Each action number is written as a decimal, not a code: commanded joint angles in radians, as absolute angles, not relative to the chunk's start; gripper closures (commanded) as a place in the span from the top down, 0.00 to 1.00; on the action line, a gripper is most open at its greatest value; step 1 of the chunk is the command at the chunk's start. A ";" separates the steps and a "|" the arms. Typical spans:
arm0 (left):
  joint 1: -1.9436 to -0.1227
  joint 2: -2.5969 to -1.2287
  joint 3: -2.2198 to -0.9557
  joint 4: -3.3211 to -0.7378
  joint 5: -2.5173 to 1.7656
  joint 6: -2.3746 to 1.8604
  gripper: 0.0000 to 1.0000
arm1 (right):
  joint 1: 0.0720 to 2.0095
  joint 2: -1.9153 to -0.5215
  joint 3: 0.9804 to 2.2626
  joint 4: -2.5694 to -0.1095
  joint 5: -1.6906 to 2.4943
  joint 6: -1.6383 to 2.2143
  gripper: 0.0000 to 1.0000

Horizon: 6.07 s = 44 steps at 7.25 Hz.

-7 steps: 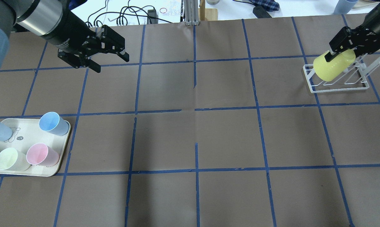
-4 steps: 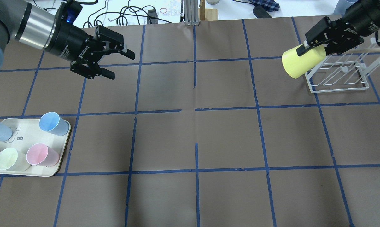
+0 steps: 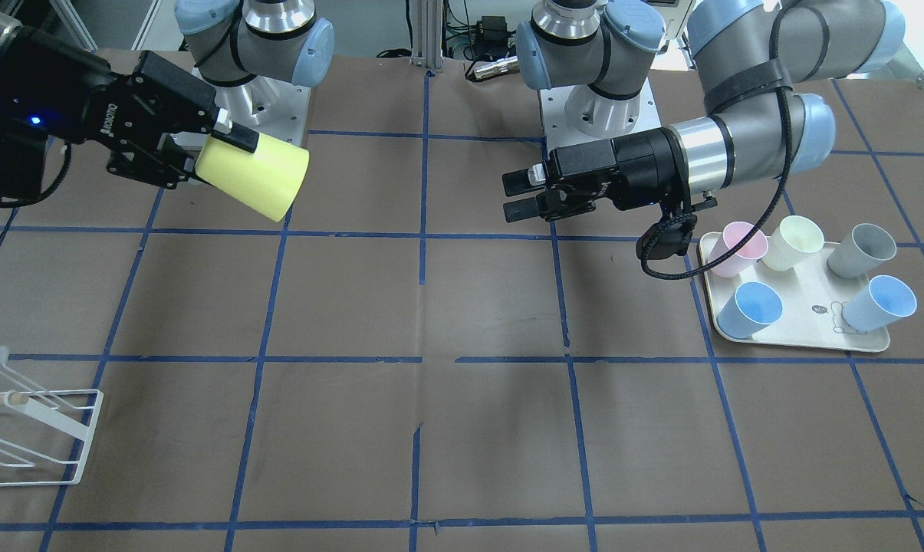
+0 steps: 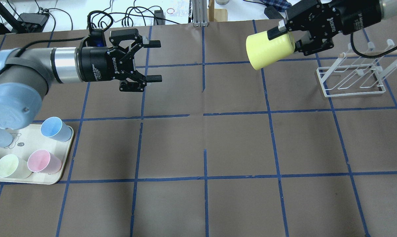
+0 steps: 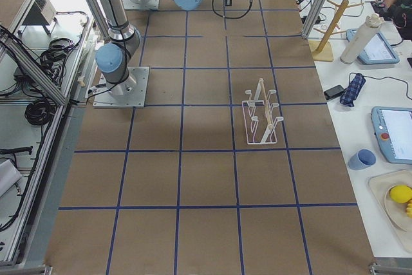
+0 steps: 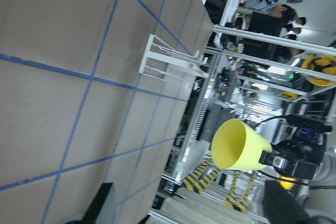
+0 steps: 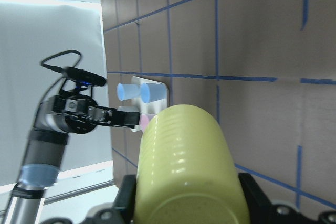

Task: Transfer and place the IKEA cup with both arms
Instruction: 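Carry the yellow cup toward the left gripper while the left arm reaches toward it, then close the left gripper on the yellow cup's rim and open the right gripper, then carry the yellow cup with the left gripper toward the tray while the right arm withdraws, then lower the yellow cup onto the white tray with the left gripper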

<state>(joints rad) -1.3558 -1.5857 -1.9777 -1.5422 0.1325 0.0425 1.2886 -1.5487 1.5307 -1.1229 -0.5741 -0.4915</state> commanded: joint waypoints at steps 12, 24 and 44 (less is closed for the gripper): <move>-1.552 -1.611 -2.062 -1.434 -0.219 -0.003 0.86 | 1.451 -1.552 1.572 -1.074 -0.336 -0.480 0.12; -1.548 -1.608 -2.129 -1.325 -0.222 -0.002 0.00 | 1.436 -1.532 1.577 -1.232 -0.398 -0.242 1.00; -0.981 -1.638 -1.721 -1.406 1.478 0.610 0.00 | 1.595 -1.470 1.546 -1.673 -1.517 0.135 1.00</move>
